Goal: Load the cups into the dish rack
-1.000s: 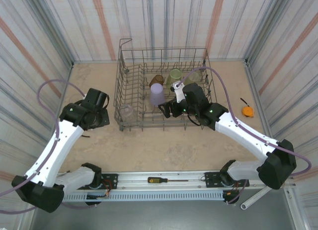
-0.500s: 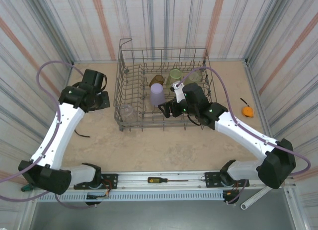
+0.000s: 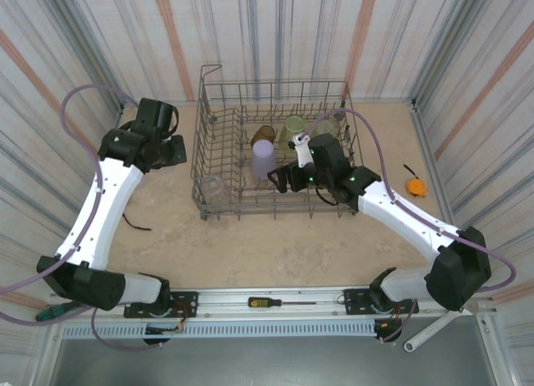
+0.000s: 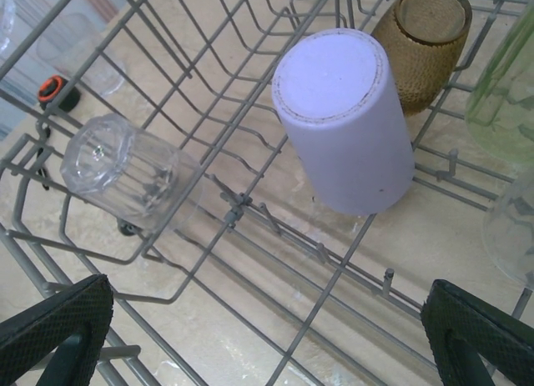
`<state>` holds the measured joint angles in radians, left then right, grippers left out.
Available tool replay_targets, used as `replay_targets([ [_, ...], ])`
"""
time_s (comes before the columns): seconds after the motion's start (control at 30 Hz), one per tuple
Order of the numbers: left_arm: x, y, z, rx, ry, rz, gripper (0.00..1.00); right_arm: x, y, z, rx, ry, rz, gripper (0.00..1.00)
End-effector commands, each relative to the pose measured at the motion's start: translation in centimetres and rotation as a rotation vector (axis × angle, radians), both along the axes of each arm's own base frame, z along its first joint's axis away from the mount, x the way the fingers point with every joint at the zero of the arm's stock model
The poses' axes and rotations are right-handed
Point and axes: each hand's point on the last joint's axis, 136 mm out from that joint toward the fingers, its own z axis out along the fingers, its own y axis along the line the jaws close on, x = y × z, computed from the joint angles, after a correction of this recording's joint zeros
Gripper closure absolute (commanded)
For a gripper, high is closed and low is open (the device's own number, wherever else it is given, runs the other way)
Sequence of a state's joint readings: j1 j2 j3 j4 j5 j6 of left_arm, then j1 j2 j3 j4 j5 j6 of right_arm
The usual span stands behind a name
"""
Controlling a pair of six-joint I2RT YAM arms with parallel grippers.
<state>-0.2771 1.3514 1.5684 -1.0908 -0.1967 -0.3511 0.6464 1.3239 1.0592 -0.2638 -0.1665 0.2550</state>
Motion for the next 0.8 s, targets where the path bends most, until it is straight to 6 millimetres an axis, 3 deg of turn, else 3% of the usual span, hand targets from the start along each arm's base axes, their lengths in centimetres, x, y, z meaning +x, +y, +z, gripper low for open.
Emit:
replay_targets([
  [0.0,1.4,-0.8,2.1,-0.042,-0.069,-0.030,1.00,0.5,0.1,0.3,0.031,0.033,-0.004,0.01],
  [0.23,2.6,-1.5,4.3,-0.082,-0.150,-0.039,1.00,1.1,0.4,1.2,0.078,0.029,0.021,0.01],
  [0.53,4.0,-2.8,8.7,-0.134,-0.310,-0.101,1.00,2.0,0.9,1.7,0.131,0.054,0.038,0.01],
  [0.77,4.3,-4.5,10.3,-0.230,-0.396,-0.162,1.00,2.6,1.4,3.8,0.234,0.080,0.072,0.01],
])
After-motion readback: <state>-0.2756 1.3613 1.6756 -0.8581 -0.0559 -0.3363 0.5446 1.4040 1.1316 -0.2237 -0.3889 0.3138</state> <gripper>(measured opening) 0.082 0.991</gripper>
